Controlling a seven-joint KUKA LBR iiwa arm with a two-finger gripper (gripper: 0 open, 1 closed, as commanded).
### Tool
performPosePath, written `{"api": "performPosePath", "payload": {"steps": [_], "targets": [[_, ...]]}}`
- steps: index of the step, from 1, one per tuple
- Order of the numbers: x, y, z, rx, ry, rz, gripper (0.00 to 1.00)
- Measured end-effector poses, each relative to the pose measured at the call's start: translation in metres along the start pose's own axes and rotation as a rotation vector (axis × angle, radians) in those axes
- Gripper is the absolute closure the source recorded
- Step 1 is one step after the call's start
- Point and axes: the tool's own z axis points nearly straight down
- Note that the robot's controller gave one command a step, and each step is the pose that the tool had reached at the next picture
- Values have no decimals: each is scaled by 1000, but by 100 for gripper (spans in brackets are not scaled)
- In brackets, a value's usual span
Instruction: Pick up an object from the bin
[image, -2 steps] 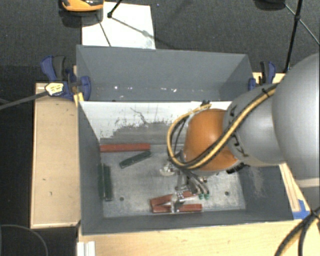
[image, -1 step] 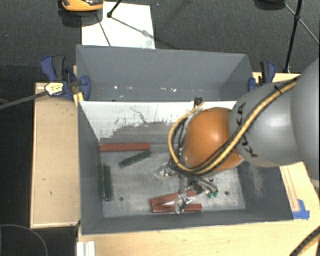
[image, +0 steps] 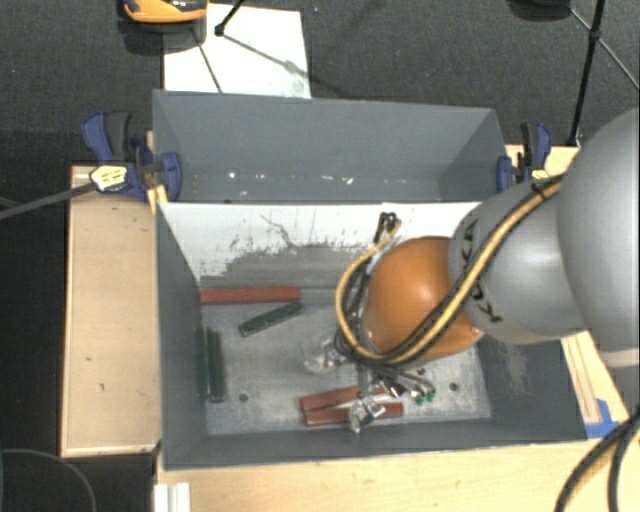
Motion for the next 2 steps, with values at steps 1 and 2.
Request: {"api": "performPosePath", "payload": {"steps": [1, 2], "targets": [[-6, -3, 13, 3, -23, -11, 100], [-5, -3, 12, 3, -23, -12, 100]]}}
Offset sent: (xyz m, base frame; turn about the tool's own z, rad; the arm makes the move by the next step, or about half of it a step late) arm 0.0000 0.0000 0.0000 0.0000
